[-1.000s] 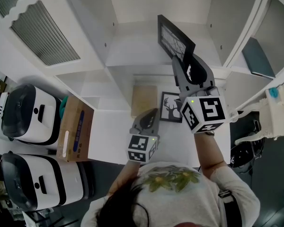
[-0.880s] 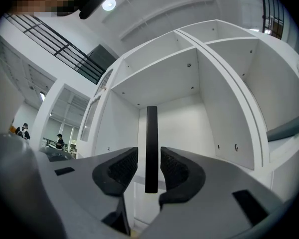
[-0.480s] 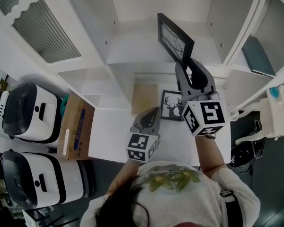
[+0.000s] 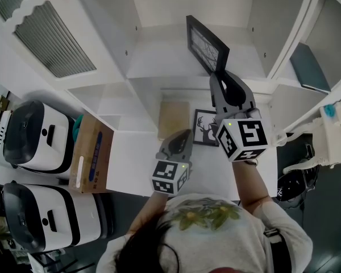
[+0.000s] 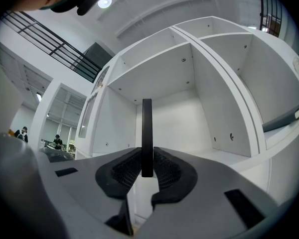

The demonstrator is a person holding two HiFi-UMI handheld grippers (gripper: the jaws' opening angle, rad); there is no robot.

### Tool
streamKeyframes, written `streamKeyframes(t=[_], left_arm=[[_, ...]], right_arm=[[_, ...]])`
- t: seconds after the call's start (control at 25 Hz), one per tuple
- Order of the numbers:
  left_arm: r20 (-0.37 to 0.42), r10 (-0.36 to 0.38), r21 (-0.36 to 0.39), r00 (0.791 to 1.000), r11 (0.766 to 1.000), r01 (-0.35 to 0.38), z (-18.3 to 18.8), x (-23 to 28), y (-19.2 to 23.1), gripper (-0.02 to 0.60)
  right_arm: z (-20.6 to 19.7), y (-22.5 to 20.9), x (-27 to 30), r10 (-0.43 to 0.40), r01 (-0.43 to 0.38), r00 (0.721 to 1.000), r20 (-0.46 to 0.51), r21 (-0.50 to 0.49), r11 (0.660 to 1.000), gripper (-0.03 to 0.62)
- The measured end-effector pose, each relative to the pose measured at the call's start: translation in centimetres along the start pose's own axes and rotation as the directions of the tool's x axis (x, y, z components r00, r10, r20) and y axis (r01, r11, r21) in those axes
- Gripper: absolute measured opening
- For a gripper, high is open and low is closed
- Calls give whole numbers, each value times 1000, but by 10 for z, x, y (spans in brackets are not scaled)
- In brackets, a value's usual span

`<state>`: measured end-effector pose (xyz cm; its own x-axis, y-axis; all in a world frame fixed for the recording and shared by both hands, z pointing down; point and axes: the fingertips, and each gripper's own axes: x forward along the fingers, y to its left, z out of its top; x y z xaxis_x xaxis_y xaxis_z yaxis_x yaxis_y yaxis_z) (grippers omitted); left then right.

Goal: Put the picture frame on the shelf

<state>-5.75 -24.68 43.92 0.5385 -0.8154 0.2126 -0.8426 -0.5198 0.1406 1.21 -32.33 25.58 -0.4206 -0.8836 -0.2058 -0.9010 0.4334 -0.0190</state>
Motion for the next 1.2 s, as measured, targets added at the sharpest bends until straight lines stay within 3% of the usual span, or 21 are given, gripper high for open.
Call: streamKeyframes(t=[1.2], left_arm=[[1,4,-45,1000,999,-4,-1,7,15,29]], right_arm=[[-8,9,27,39,-39,999,1,7,999,91]])
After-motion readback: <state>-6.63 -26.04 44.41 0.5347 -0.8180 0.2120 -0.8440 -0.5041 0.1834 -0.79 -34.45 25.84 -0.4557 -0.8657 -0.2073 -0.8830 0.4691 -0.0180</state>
